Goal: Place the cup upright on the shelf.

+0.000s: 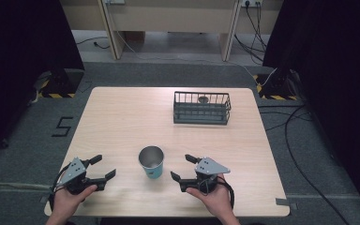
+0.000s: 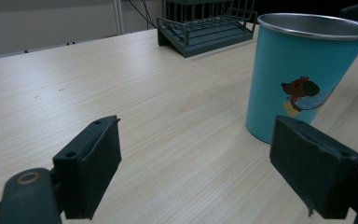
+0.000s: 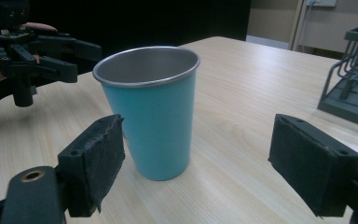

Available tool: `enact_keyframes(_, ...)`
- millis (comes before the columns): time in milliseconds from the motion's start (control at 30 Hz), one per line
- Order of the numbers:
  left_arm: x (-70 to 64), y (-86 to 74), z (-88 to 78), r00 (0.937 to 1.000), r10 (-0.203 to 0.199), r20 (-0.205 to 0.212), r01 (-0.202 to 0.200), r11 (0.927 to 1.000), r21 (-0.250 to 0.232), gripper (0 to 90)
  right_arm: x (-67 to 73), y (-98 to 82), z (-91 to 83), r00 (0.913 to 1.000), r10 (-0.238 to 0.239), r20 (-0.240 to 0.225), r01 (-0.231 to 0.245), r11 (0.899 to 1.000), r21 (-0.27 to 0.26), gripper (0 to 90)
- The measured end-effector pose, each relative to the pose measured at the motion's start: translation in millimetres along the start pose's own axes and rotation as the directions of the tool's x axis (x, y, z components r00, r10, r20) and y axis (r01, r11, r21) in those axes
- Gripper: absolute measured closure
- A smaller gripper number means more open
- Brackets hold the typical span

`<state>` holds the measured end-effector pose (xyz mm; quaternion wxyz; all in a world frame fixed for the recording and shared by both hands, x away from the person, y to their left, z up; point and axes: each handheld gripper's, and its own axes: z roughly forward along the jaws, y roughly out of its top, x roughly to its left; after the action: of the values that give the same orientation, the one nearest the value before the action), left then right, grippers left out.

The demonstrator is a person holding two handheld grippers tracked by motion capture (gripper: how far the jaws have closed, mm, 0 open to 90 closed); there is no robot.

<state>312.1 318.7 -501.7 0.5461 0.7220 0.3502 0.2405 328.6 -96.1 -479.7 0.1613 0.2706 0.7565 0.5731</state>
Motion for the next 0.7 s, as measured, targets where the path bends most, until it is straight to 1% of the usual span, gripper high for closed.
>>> enact_keyframes(200, -0.1, 0.0, 0.0, 1.0000, 0.002, 0.001, -0.002, 1.0000, 0.001, 15.8, 4.3, 1.2, 10.5, 0.9998, -0.008, -0.019, 0.008, 1.000, 0.005, 18.4)
enact_keyframes(367, -0.2, 0.1, 0.0, 1.0000, 0.002, 0.002, -0.002, 1.0000, 0.000, 15.8, 6.4, 1.3, 17.3, 0.9995, -0.019, -0.025, 0.019, 1.000, 0.014, 17.4)
enact_keyframes(467, -0.2, 0.1, 0.0, 1.0000, 0.002, 0.003, -0.002, 1.0000, -0.001, 15.8, 7.4, 1.3, 20.1, 0.9994, -0.018, -0.031, 0.018, 1.000, 0.013, 16.9)
enact_keyframes(533, -0.3, 0.2, 0.0, 1.0000, 0.001, 0.003, -0.001, 1.0000, -0.002, 15.8, 9.2, 1.1, 23.9, 0.9990, -0.029, -0.035, 0.029, 0.999, 0.013, 17.0)
enact_keyframes(700, -0.4, 0.3, 0.0, 1.0000, 0.001, 0.003, -0.001, 1.0000, -0.002, 15.8, 9.8, 0.5, 28.7, 0.9990, -0.029, -0.035, 0.030, 0.999, 0.020, 17.1)
